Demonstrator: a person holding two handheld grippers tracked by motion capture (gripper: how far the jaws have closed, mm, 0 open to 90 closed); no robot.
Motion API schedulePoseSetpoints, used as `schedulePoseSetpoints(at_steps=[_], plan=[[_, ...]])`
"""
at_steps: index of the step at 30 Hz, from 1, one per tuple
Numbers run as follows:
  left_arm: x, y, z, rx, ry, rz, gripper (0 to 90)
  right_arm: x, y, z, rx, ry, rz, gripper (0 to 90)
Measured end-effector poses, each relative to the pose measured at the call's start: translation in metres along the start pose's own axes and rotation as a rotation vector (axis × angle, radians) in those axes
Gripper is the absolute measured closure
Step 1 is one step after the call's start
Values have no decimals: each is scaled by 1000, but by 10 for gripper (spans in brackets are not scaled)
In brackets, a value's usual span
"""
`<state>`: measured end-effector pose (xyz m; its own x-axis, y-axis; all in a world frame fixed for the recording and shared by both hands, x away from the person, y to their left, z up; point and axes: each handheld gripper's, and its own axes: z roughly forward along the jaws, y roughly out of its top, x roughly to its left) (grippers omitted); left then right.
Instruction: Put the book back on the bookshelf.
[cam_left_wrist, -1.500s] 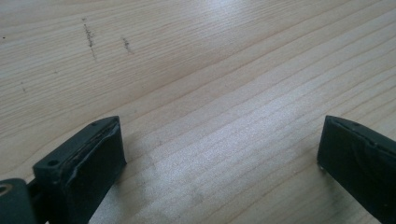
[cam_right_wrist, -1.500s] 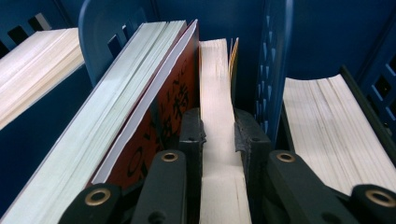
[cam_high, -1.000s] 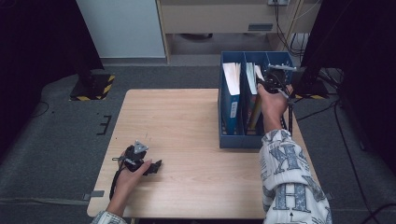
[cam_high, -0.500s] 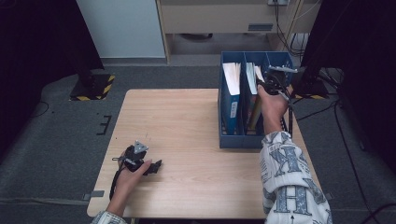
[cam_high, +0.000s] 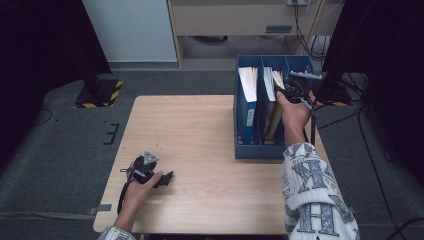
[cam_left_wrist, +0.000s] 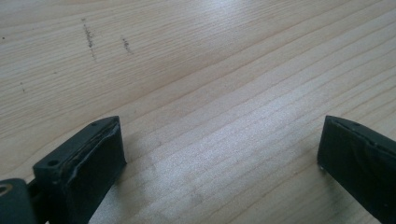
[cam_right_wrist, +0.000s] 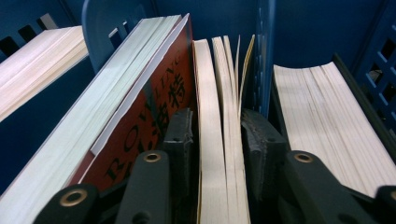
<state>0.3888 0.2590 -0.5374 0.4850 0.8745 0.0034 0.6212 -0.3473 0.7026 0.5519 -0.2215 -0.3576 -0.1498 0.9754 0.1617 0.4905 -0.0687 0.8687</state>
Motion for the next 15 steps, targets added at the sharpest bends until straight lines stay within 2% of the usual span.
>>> schedulePoseSetpoints(at_steps=[5, 15], plan=[[0, 0, 0, 0, 1, -1, 1, 1, 2, -5, -9, 3, 2, 584], [0, 0, 0, 0, 1, -1, 1, 1, 6, -18, -19, 16, -4, 598]])
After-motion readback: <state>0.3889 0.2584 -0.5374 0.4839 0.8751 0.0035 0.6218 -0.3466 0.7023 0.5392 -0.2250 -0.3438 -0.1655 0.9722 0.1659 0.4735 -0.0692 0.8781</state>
